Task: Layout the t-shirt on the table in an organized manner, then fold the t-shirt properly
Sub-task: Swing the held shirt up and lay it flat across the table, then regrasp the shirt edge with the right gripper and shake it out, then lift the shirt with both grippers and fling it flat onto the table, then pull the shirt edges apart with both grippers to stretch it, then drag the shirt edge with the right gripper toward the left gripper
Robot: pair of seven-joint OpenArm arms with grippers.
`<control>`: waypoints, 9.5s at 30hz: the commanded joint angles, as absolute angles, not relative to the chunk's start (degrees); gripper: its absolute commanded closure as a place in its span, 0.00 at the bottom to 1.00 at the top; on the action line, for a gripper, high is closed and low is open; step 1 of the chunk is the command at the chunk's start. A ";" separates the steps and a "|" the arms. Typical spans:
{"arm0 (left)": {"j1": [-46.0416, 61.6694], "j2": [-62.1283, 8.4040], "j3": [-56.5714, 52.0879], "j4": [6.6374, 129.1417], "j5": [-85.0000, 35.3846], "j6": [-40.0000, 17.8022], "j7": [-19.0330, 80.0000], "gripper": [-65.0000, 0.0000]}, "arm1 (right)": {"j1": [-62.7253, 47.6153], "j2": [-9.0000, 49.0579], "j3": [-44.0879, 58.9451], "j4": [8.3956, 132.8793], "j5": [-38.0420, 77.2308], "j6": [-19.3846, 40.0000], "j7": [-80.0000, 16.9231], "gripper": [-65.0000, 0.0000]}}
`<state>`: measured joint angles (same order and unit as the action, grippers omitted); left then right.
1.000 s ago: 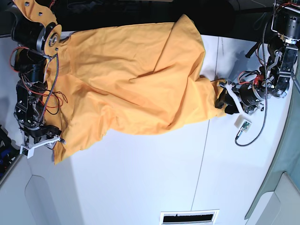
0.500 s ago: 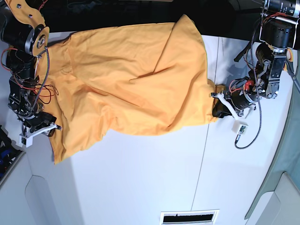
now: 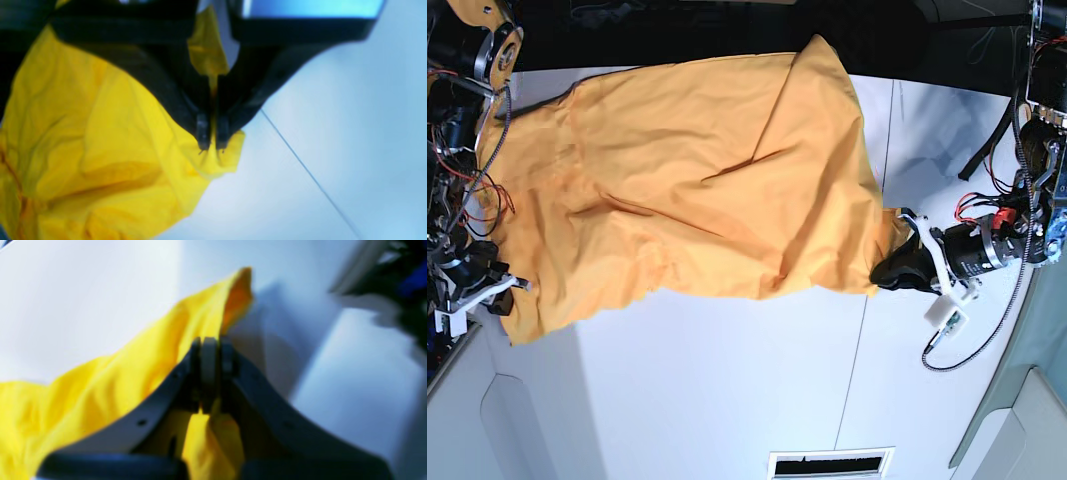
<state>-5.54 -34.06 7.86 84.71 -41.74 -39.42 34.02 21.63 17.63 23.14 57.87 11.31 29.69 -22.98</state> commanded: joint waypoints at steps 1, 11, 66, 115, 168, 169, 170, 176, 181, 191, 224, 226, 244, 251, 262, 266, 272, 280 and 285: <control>-4.84 -35.92 7.49 88.42 -43.11 -40.00 33.28 1.00 | 21.04 19.18 23.24 61.76 13.37 30.26 -23.68 1.00; 12.67 -39.97 8.49 102.67 -41.71 -40.00 34.11 1.00 | -2.61 20.12 23.40 74.32 19.49 30.20 -22.55 1.00; -4.05 -36.05 14.24 88.53 -31.46 -33.61 34.52 1.00 | 32.91 18.41 -3.70 52.10 8.16 29.80 -18.02 1.00; 7.79 -32.40 14.24 88.90 -38.81 -40.00 38.81 1.00 | 8.86 12.32 24.43 75.31 15.40 25.39 -29.43 0.45; -24.93 -36.67 11.90 59.40 -24.60 -30.33 22.22 0.43 | 35.07 12.16 24.25 49.71 5.45 20.97 -16.40 0.41; -24.82 -36.38 12.12 58.63 -24.67 -30.55 22.65 0.43 | 34.04 11.99 24.25 49.65 5.61 21.06 -16.71 0.41; -24.43 -36.01 12.12 58.39 -24.82 -30.85 23.62 0.43 | 32.93 11.84 24.25 49.71 6.15 21.21 -16.73 0.41; -19.81 -35.70 12.10 60.31 -37.67 -38.02 31.77 0.44 | 24.75 10.92 24.25 49.76 11.35 21.21 -16.69 0.41; -12.25 -35.51 12.10 65.93 -44.40 -40.00 35.20 0.44 | 18.85 10.41 24.23 49.76 10.92 21.26 -16.71 0.56; -8.43 -28.23 12.10 64.18 -26.59 -33.10 33.78 1.00 | 6.94 10.28 24.25 55.88 26.55 31.38 -25.91 1.00; -21.74 -28.25 12.10 68.66 -43.64 -36.25 40.56 0.56 | 6.57 10.13 33.50 83.68 26.63 26.57 -28.95 0.54; -20.60 -27.35 12.10 68.66 -43.81 -37.21 40.56 0.56 | 8.99 10.17 33.50 79.57 23.64 21.71 -27.20 0.54; -9.04 -21.93 12.10 68.62 -40.38 -37.32 40.56 0.56 | 24.93 14.79 26.37 42.22 16.43 21.43 -17.76 0.54; -8.40 -21.93 12.10 68.62 -34.87 -34.41 40.51 0.60 | 24.88 14.06 17.89 42.76 16.53 25.41 -16.67 1.00; -8.60 -28.47 12.10 68.49 -26.70 -30.39 37.26 0.92 | 14.11 10.72 20.14 72.71 33.85 31.24 -37.45 1.00; -8.69 -29.06 12.10 68.49 -26.74 -30.35 37.30 0.92 | 7.03 9.76 17.34 83.07 38.15 33.26 -39.72 1.00; -8.05 -29.04 12.10 68.47 -27.68 -30.22 37.39 0.92 | -0.05 9.65 2.90 86.63 29.85 33.28 -39.55 1.00; -8.69 -27.18 12.10 68.49 -30.41 -30.26 37.71 0.92 | -0.45 9.65 -10.79 86.63 18.41 32.45 -35.68 0.62; -8.51 -27.18 12.10 68.49 -30.39 -30.24 40.03 0.92 | -0.01 9.63 -9.93 87.64 19.16 30.83 -31.18 0.62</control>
